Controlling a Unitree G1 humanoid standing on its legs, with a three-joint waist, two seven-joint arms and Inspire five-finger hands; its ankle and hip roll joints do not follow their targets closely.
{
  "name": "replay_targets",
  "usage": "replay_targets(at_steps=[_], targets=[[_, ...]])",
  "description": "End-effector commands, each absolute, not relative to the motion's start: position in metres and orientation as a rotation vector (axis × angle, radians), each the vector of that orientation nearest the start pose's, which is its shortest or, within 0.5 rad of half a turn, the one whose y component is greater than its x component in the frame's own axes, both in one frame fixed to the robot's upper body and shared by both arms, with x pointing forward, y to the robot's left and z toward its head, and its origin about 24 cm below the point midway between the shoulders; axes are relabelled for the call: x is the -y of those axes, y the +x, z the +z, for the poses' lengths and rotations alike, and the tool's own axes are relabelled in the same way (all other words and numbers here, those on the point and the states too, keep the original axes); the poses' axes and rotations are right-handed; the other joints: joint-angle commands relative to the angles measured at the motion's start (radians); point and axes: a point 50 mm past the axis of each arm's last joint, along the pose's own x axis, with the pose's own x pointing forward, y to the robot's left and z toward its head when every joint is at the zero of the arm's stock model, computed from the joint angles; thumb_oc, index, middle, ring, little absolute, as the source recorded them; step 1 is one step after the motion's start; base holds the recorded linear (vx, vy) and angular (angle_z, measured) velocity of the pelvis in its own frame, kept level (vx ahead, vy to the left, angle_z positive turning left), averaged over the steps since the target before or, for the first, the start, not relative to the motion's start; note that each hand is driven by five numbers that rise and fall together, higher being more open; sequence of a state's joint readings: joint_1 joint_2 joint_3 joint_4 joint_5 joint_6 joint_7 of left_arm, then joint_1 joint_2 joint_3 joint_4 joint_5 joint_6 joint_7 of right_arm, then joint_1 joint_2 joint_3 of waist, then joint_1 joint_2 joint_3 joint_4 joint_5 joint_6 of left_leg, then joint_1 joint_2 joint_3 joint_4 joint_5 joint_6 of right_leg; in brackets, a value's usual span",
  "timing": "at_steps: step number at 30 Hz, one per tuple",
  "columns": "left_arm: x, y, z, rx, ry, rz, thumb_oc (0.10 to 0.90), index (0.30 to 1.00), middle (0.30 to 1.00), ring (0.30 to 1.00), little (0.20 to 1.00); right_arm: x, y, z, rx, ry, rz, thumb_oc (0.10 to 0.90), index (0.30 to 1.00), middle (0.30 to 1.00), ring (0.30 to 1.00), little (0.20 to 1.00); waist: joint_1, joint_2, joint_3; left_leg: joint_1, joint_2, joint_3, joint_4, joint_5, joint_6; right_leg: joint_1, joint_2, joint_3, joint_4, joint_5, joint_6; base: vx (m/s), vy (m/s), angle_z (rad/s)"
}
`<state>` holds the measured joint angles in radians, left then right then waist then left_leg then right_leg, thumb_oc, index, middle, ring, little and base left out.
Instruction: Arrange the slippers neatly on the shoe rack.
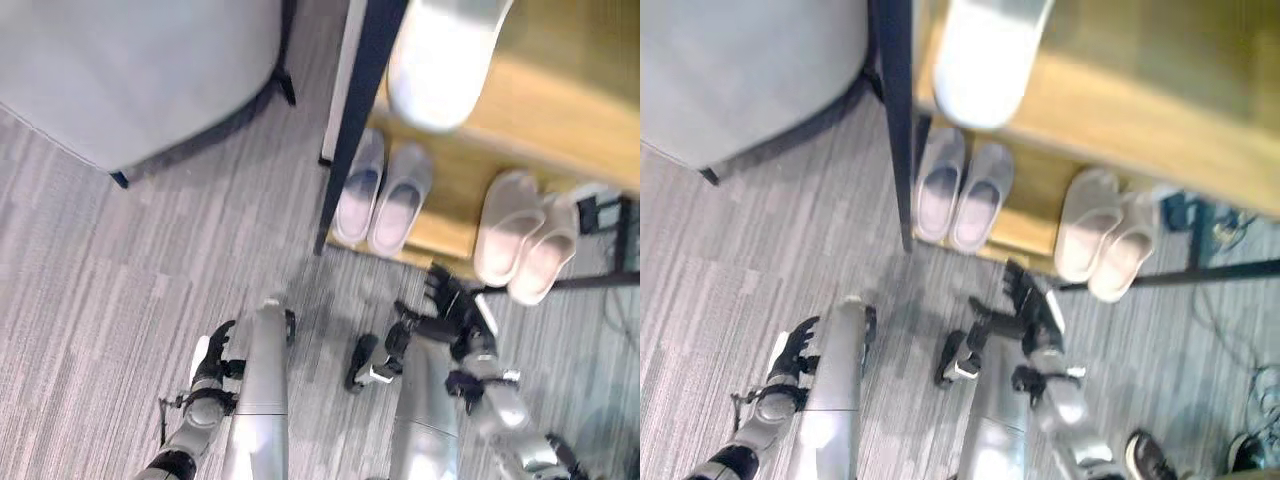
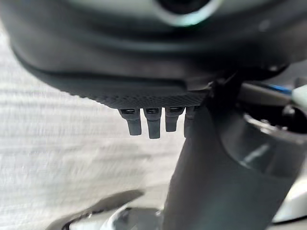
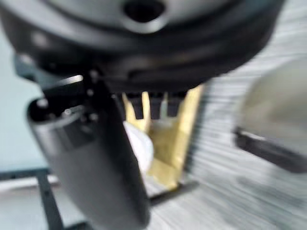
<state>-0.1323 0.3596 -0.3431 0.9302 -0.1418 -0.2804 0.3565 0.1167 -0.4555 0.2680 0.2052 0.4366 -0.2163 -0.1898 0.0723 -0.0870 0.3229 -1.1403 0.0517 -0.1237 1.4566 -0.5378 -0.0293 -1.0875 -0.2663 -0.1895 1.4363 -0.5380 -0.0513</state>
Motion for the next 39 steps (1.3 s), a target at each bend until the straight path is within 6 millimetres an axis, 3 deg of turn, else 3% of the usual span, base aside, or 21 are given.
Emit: replay_targets(at_steps=[1,3,4,5,10,13,14,17,18,19,21,22,24,25,26,29,32,35,36,37,39], targets=[[-0.217,0.197,-0.096,-0.48,0.515,0.077,0.8,0.9,0.9,0.9,0.9,0.225,0.216,0.005,-0.082,-0.128,-0.12,0.8,0.9,0.9,0.9,0.9,0.003,-0.022,-0.077,0.132,0.003,0.022,-0.317,0.131,0.074,0.153,-0.021,0.049,-0.279,0.074,0.013,0.13,0.03,0.13],[-0.215,0.19,-0.102,-0.51,0.567,0.029,0.8,0.9,0.9,0.9,0.9,0.237,0.21,-0.024,-0.213,-0.229,-0.19,0.8,0.9,0.9,0.9,0.9,0.006,-0.027,-0.094,0.251,0.001,0.029,-0.44,0.163,0.071,0.27,-0.016,0.017,-0.406,0.118,0.034,0.16,0.031,0.03],[-0.216,0.183,-0.107,-0.543,0.615,0.0,0.8,0.9,0.9,0.9,0.9,0.241,0.204,-0.044,-0.305,-0.254,-0.222,0.8,0.9,0.9,0.9,0.9,0.01,-0.027,-0.111,0.372,0.0,0.029,-0.576,0.194,0.069,0.38,-0.012,-0.01,-0.515,0.165,0.059,0.15,0.019,0.02],[-0.216,0.183,-0.107,-0.543,0.615,0.0,0.8,0.9,0.9,0.9,0.9,0.241,0.204,-0.044,-0.305,-0.253,-0.222,0.8,0.9,0.9,0.9,0.9,0.01,-0.026,-0.106,0.382,0.0,0.028,-0.584,0.197,0.069,0.39,-0.011,-0.012,-0.522,0.168,0.059,0.17,0.029,0.05],[-0.211,0.164,-0.124,-0.652,0.677,-0.101,0.8,0.9,0.9,0.9,0.9,0.243,0.167,-0.1,-0.61,-0.283,-0.259,0.8,0.9,0.9,0.9,0.9,0.023,-0.026,-0.154,0.67,-0.016,0.048,-0.913,0.296,0.048,0.668,0.014,-0.089,-0.825,0.318,0.129,0.18,0.012,0.07],[-0.21,0.157,-0.129,-0.684,0.663,-0.121,0.8,0.9,0.9,0.9,0.9,0.239,0.145,-0.12,-0.742,-0.269,-0.25,0.8,0.9,0.9,0.9,0.9,0.021,-0.02,-0.199,0.847,-0.032,0.079,-1.177,0.428,0.022,0.83,0.034,-0.124,-1.078,0.473,0.158,0.16,0.022,0.03],[-0.208,0.157,-0.129,-0.681,0.661,-0.125,0.8,0.9,0.9,0.9,0.9,0.239,0.139,-0.125,-0.778,-0.274,-0.251,0.8,0.9,0.9,0.9,0.9,0.024,-0.014,-0.203,0.88,-0.03,0.083,-1.219,0.44,0.02,0.863,0.04,-0.126,-1.126,0.478,0.162,0.19,0.038,0.05],[-0.2,0.144,-0.136,-0.715,0.654,-0.159,0.8,0.9,0.9,0.9,0.9,0.236,0.119,-0.136,-0.87,-0.297,-0.212,0.8,0.9,0.9,0.9,0.9,0.024,0.005,-0.258,1.02,-0.044,0.098,-1.442,0.54,0.013,0.962,0.065,-0.126,-1.276,0.609,0.205,0.14,0.039,-0.07],[-0.199,0.144,-0.136,-0.712,0.662,-0.179,0.8,0.9,0.9,0.9,0.9,0.234,0.118,-0.138,-0.883,-0.298,-0.204,0.8,0.9,0.9,0.9,0.9,0.022,0.014,-0.266,1.052,-0.042,0.102,-1.486,0.563,0.014,0.973,0.076,-0.118,-1.283,0.621,0.21,0.01,-0.022,-0.27],[-0.194,0.148,-0.135,-0.681,0.715,-0.245,0.8,0.9,0.9,0.9,0.9,0.23,0.123,-0.138,-0.878,-0.284,-0.196,0.8,0.9,0.9,0.9,0.9,0.016,0.039,-0.269,1.087,-0.036,0.086,-1.535,0.601,0.014,0.996,0.092,-0.078,-1.261,0.607,0.218,-0.06,-0.053,-0.3],[-0.189,0.157,-0.131,-0.645,0.728,-0.268,0.8,0.9,0.9,0.9,0.9,0.227,0.131,-0.136,-0.857,-0.273,-0.191,0.8,0.9,0.9,0.9,0.9,0.005,0.062,-0.261,1.096,-0.023,0.079,-1.543,0.614,0.014,1.016,0.105,-0.008,-1.199,0.564,0.217,-0.13,-0.084,-0.08],[-0.189,0.157,-0.131,-0.645,0.728,-0.268,0.8,0.9,0.9,0.9,0.9,0.227,0.131,-0.136,-0.857,-0.273,-0.191,0.8,0.9,0.9,0.9,0.9,0.005,0.063,-0.262,1.094,-0.022,0.08,-1.544,0.616,0.014,1.014,0.106,-0.007,-1.201,0.567,0.216,-0.13,-0.105,0.07],[-0.187,0.168,-0.127,-0.618,0.724,-0.254,0.8,0.9,0.9,0.9,0.9,0.225,0.139,-0.133,-0.828,-0.265,-0.195,0.8,0.9,0.9,0.9,0.9,0.006,0.064,-0.269,1.083,-0.013,0.061,-1.536,0.627,0.011,1.055,0.113,0.074,-1.18,0.557,0.222,-0.17,-0.194,0.08],[-0.186,0.172,-0.125,-0.606,0.719,-0.247,0.8,0.9,0.9,0.9,0.9,0.224,0.142,-0.131,-0.813,-0.256,-0.196,0.8,0.9,0.9,0.9,0.9,0.007,0.056,-0.276,1.075,-0.012,0.054,-1.531,0.628,0.009,1.093,0.125,0.112,-1.208,0.529,0.22,-0.34,-0.4,0.21],[-0.185,0.182,-0.12,-0.583,0.702,-0.217,0.8,0.9,0.9,0.9,0.9,0.221,0.151,-0.127,-0.784,-0.258,-0.179,0.8,0.9,0.9,0.9,0.9,0.019,0.045,-0.279,1.051,0.003,0.053,-1.522,0.647,-0.004,1.148,0.168,0.153,-1.294,0.442,0.19,-0.25,-0.317,0.25],[-0.186,0.194,-0.113,-0.549,0.67,-0.161,0.8,0.9,0.9,0.9,0.9,0.219,0.157,-0.124,-0.751,-0.282,-0.157,0.8,0.9,0.9,0.9,0.9,0.024,0.039,-0.283,1.017,0.02,0.04,-1.523,0.682,-0.034,1.174,0.199,0.132,-1.373,0.393,0.161,-0.25,-0.305,0.12],[-0.18,0.208,-0.103,-0.491,0.584,-0.099,0.8,0.9,0.9,0.9,0.9,0.223,0.168,-0.113,-0.679,-0.359,-0.103,0.8,0.9,0.9,0.9,0.9,0.031,0.043,-0.275,0.951,0.078,0.006,-1.544,0.753,-0.084,1.189,0.271,0.124,-1.46,0.392,0.116,-0.35,-0.385,0.09],[-0.169,0.211,-0.101,-0.475,0.55,-0.108,0.8,0.9,0.9,0.9,0.9,0.232,0.169,-0.113,-0.687,-0.449,-0.087,0.8,0.9,0.9,0.9,0.9,0.029,0.046,-0.25,0.918,0.093,-0.006,-1.544,0.784,-0.092,1.182,0.289,0.126,-1.477,0.405,0.101,-0.3,-0.237,0.05],[-0.163,0.216,-0.098,-0.457,0.54,-0.125,0.8,0.9,0.9,0.9,0.9,0.232,0.171,-0.111,-0.677,-0.482,-0.071,0.8,0.9,0.9,0.9,0.9,0.026,0.041,-0.239,0.917,0.083,0.0,-1.539,0.768,-0.077,1.177,0.286,0.123,-1.487,0.419,0.1,-0.44,-0.237,0.01],[-0.15,0.223,-0.092,-0.417,0.503,-0.161,0.8,0.9,0.9,0.9,0.9,0.233,0.169,-0.113,-0.688,-0.532,-0.049,0.8,0.9,0.9,0.9,0.9,0.014,0.021,-0.218,0.916,0.044,0.037,-1.456,0.693,-0.038,1.162,0.265,0.107,-1.503,0.452,0.106,-0.41,-0.197,-0.05],[-0.145,0.226,-0.088,-0.391,0.502,-0.181,0.8,0.9,0.9,0.9,0.9,0.233,0.166,-0.114,-0.7,-0.535,-0.045,0.8,0.9,0.9,0.9,0.9,0.003,0.017,-0.221,0.917,0.03,0.06,-1.419,0.652,-0.025,1.146,0.259,0.096,-1.505,0.464,0.107,-0.21,-0.093,0.05]])
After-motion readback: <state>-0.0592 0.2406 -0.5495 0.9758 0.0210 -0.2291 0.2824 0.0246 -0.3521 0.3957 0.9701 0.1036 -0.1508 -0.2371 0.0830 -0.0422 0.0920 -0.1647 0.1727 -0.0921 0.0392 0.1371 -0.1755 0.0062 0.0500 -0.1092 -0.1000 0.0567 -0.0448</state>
